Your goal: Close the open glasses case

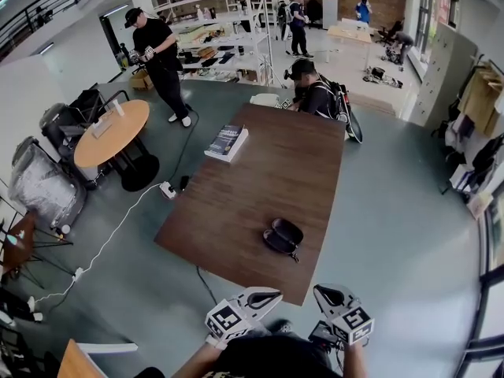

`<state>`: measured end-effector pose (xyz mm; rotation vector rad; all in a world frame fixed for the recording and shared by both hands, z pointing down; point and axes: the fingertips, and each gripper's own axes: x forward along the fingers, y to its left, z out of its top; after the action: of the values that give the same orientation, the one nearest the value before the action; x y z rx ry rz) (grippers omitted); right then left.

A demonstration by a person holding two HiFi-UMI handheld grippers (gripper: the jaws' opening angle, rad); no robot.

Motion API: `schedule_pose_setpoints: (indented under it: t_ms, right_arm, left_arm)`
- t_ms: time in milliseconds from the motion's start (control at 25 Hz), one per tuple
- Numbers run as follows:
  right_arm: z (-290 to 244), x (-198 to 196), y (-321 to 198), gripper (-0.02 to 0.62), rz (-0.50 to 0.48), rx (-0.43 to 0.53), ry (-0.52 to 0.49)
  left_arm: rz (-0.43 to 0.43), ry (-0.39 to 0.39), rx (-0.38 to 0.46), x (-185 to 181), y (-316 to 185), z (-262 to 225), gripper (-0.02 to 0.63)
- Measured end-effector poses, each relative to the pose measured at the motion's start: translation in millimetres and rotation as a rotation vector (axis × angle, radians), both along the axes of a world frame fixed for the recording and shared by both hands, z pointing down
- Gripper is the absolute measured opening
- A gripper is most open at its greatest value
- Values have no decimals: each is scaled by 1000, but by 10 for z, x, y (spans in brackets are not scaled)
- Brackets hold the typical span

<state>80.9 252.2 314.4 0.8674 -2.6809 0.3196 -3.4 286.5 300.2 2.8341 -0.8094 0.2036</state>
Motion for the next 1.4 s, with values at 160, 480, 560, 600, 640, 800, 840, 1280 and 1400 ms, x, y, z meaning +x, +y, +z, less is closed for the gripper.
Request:
schedule_pose_setpoints:
  t_ms: [160,480,560,600,640,800,840,1280,1400]
  right_arm:
    - [48,125,-51,-12,21,-18,-6]
    - [179,196,-188,-12,59,-48,-7]
    - [186,226,-253,-12,68,-53,4]
    - [190,232,-298,-12,73,-54,11]
    - [188,229,-347,-12,80,-56,21]
    - [196,129,-578,-12,106,-55,66]
    - [212,76,-630,-12,107,-57,73]
    - [571,-618,-1146,-12,67,-110,199]
    - [662,-767,-1293,-12,51,-119,228]
  left_arm:
    - [17,-6,-13,86,-64,27,6]
    - [52,1,-41,91,-338,193,6]
    - [70,7,-46,112,-468,207,6]
    - [82,9,-45,118,-543,210,6]
    - [94,10,-43,114,-618,210,6]
    - [126,10,-35,-5,-981,207,6]
    - [128,9,-36,-58,-1084,215,6]
    - [219,-13,-117,-479,-2158,671,6]
    - [261,-38,-123,-511,-2407,784,6]
